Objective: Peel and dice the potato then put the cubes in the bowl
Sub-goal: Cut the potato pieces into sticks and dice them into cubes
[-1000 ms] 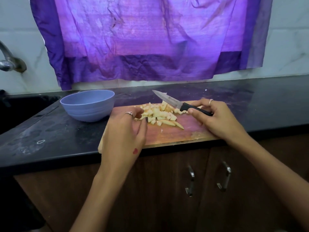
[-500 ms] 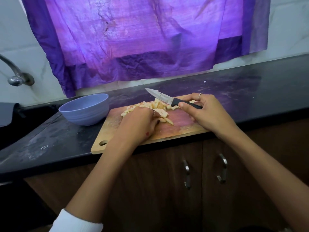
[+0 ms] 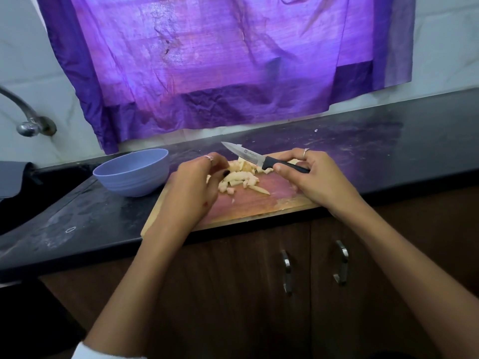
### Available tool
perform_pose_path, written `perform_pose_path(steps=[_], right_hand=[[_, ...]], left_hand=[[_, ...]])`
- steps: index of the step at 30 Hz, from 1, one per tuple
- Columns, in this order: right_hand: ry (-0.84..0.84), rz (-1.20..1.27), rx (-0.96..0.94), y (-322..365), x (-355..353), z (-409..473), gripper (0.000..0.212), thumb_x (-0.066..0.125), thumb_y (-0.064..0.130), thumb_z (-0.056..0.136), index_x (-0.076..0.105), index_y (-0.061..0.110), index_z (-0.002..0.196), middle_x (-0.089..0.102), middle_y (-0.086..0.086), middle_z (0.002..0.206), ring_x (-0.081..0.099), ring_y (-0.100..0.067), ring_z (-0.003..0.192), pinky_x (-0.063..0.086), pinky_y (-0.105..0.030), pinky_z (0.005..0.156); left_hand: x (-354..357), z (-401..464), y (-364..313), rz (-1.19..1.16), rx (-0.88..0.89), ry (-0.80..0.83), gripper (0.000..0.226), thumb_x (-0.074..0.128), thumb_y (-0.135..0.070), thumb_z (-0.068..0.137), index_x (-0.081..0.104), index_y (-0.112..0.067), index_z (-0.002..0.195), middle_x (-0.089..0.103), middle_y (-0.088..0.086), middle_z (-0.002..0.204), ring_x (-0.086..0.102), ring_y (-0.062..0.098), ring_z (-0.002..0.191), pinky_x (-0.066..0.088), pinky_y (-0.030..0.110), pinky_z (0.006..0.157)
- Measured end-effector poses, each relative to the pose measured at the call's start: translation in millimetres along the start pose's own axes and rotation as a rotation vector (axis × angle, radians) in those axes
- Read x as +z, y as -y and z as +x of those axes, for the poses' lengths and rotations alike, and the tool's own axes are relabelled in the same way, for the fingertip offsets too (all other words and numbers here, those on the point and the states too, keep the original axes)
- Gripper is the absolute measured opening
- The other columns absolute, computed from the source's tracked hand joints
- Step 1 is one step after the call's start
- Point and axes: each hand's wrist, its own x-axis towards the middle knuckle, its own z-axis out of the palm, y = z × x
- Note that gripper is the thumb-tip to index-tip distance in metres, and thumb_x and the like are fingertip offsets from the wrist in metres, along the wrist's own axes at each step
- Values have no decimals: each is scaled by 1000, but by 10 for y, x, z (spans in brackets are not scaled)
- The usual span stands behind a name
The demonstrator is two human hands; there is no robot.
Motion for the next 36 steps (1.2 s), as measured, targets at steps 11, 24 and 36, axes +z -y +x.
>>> perform_pose_path(steps=[11,24,36], right_hand=[[26,163,45,284,75,-174,3,55,25,96,53,24,93,59,-1,59,40,-3,41,31,-20,47],[277,-603,-143,750,356,-550,39,52,32,96,49,38,134,50,15,94,41,-1,78,34,-8,58],[250,-644,-120,897,374,-440,34,55,29,95,57,33,128,58,6,107,43,-6,79,33,-20,59]], left_hand=[[33,-387,259,77,-268,-60,22,60,-26,93,70,-16,110,63,1,101,53,12,79,43,27,74],[-3,-425,335,22,-309,-126,19,60,-25,93,70,-18,108,63,3,97,54,14,82,44,26,73],[-24,-440,313,-77,-349,-82,12,63,-23,92,70,-22,101,61,-3,86,56,13,81,48,28,73]])
